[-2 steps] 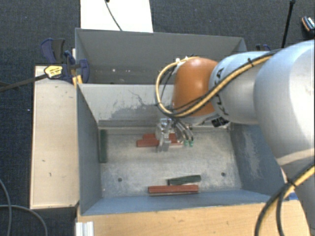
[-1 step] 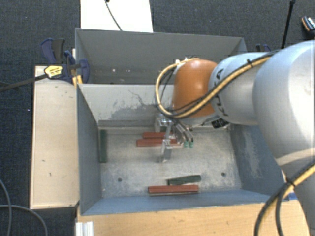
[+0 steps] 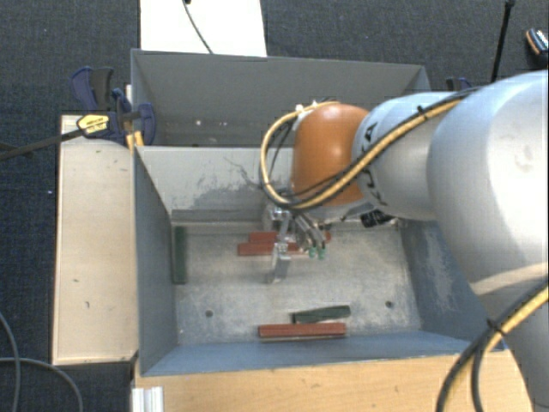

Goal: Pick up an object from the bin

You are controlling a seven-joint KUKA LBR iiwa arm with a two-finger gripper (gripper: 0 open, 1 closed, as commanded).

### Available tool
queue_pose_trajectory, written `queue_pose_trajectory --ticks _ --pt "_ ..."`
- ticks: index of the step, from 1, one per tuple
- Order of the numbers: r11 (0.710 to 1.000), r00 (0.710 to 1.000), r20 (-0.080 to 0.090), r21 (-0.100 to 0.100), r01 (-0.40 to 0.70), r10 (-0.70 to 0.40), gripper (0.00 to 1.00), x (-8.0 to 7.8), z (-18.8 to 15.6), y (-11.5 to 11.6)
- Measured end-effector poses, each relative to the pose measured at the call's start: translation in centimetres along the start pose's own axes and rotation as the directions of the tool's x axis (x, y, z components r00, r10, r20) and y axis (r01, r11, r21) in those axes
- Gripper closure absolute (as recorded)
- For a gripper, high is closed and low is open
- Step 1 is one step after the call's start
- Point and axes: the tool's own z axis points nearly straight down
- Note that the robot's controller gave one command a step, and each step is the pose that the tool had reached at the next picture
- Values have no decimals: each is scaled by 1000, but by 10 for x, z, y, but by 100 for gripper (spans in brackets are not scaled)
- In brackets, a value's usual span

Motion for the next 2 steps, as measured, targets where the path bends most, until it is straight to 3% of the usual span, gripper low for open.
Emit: queue_pose_trajectory --ticks 1,2 --pt "1000 1000 -1 0 -1 1 100 0 -1 0" --pt "1000 1000 3 1 18 -18 100 4 -162 -7"
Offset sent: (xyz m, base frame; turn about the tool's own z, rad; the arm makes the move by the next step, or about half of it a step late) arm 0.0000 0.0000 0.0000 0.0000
